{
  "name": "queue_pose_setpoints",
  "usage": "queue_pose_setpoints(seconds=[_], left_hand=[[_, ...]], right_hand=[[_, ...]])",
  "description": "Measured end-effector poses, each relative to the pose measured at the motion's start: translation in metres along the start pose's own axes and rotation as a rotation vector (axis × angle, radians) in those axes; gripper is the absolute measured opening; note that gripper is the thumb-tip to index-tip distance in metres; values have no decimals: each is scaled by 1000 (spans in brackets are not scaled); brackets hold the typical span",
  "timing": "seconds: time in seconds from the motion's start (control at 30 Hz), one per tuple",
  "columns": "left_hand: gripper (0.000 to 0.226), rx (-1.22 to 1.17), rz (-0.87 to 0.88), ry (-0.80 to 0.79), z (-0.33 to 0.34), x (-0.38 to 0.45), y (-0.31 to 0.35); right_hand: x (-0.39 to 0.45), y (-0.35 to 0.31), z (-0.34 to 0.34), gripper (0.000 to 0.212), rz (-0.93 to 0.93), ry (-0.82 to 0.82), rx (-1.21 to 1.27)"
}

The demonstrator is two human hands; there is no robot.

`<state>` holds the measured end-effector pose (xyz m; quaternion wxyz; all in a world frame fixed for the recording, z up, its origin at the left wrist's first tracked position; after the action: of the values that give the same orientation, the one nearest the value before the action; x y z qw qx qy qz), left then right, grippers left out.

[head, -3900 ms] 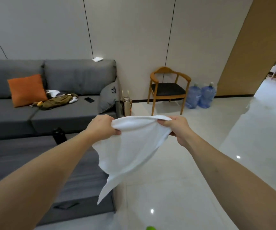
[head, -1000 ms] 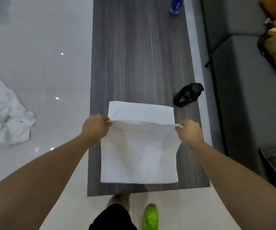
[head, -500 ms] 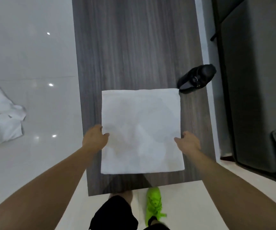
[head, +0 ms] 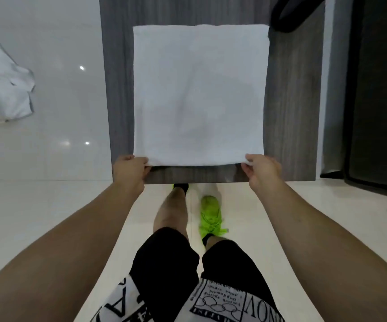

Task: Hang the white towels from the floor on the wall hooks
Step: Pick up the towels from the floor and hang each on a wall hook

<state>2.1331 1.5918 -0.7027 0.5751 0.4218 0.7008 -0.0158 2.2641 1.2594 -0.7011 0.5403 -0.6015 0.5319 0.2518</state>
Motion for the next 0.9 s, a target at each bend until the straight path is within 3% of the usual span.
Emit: queue_pose_setpoints(seconds=[0.07, 0.13, 0.27, 0.37, 0.53, 0.7, 0.8, 0.9], left_hand=[[41, -134, -46, 19, -12, -15, -10], [43, -84, 18, 62, -26, -41, -10], [41, 236, 462, 98, -41, -124, 34], [55, 328, 679, 14, -41, -190, 74], [63, 250, 819, -161, -51, -282, 135], [63, 260, 937, -282, -103, -365, 182], [66, 262, 932, -334, -170, -393, 199], [78, 186, 900, -367, -256, -411, 203]], right_hand=[[-10, 5, -15, 30, -1, -38, -17], [-26, 5, -35, 38, -34, -47, -33], [-83, -28, -60, 48, -290, -88, -138], [-148, -64, -47, 36, -447, -229, -238], [-291, -116, 6, 30, -841, -506, -560], [-444, -112, 42, 60, -1099, -928, -879], [-519, -87, 51, 41, -1155, -1052, -1043], [-586, -54, 65, 30, -1234, -1023, -1036]])
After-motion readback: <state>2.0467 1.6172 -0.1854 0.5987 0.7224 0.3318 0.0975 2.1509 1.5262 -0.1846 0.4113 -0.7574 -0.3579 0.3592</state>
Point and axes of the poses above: each hand's wrist, its own x-axis towards the middle knuckle, its own z-axis out of the palm, y = z × x, the point moved 6 cm from there along x, towards the middle knuckle, and after that the axes turned 6 degrees about -x, right-handed, at the moved point
